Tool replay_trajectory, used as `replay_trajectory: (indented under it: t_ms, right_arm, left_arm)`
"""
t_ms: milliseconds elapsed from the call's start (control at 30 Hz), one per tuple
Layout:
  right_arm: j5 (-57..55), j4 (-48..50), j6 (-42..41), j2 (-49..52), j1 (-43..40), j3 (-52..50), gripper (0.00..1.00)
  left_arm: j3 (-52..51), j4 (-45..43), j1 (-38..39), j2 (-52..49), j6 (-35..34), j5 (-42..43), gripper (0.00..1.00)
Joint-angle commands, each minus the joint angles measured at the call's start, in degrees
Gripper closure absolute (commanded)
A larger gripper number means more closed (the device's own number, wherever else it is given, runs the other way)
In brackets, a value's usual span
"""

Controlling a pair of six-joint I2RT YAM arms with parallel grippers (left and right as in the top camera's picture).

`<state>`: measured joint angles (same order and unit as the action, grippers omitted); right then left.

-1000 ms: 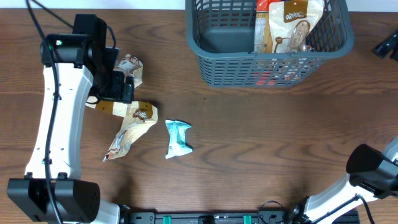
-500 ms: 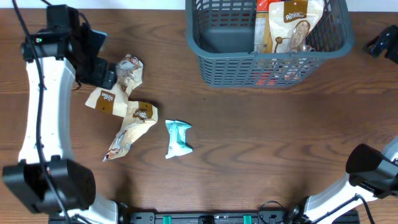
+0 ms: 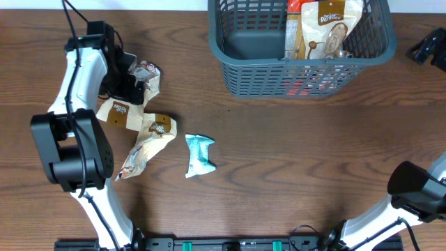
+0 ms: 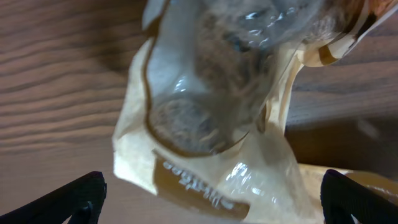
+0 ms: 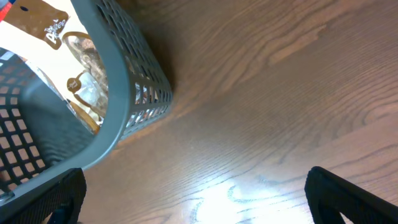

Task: Pack container
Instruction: 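Move the left gripper to the upper beige mushroom package and grasp it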

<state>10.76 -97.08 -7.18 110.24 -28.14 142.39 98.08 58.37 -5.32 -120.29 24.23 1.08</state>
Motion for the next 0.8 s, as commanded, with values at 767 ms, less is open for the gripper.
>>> replay_trajectory:
  t_ms: [767]
  right_arm:
    - [0.68, -0.02, 0.39, 0.04, 0.37, -0.11, 0.01]
  left_arm:
    - [-0.15, -3.76, 0.63, -9.05, -0.09, 5.38, 0.01]
